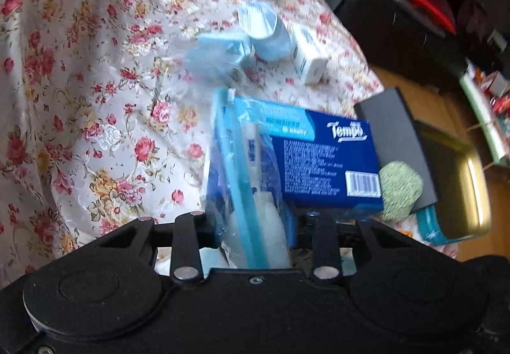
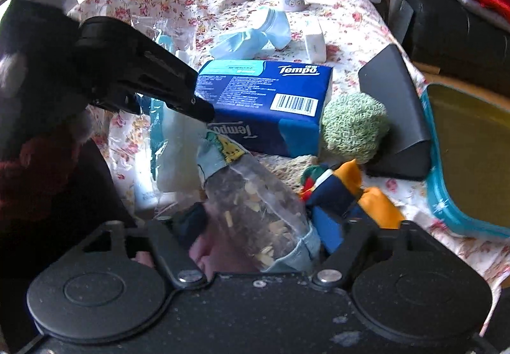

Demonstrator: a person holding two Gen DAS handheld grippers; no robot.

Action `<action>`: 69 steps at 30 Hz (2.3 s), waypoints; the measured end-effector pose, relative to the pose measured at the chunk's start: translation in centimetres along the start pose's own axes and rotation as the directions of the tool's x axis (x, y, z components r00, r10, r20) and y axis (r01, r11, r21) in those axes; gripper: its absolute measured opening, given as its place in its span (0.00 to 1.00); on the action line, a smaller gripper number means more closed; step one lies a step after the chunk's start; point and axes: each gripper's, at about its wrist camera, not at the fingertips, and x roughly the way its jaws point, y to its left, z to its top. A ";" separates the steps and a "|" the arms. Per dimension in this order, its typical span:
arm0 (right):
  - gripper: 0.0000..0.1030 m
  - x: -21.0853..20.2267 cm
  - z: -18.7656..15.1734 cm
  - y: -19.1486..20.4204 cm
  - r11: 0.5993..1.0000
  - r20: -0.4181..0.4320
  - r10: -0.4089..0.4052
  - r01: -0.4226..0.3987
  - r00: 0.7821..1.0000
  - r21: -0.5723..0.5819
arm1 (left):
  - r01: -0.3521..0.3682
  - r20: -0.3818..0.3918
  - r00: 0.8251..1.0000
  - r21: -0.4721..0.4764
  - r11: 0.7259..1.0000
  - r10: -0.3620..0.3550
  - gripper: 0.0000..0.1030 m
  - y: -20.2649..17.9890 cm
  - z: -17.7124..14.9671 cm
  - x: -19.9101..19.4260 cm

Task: Organize soft objects
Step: 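Reach down and grasp the clear toiletry bag with the left tool, then grasp the clear bag of dried food with the right tool while the left tool holds the toiletry bag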

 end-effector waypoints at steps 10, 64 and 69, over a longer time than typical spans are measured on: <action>0.40 -3.5 -0.2 -2.0 0.995 0.058 0.032 -0.037 0.998 0.091 | 0.010 0.074 0.997 -0.083 0.996 -0.004 0.30 1.1 0.0 -0.9; 0.76 -6.0 -1.6 -6.7 0.976 0.135 -0.104 0.075 0.985 0.202 | -0.027 0.069 0.997 -0.075 0.997 0.032 0.31 1.0 -0.5 -3.4; 0.76 -6.1 -1.2 -3.9 0.994 0.170 -0.034 0.016 0.985 0.103 | -0.037 0.116 0.992 -0.118 0.992 0.051 0.31 2.5 0.4 -5.2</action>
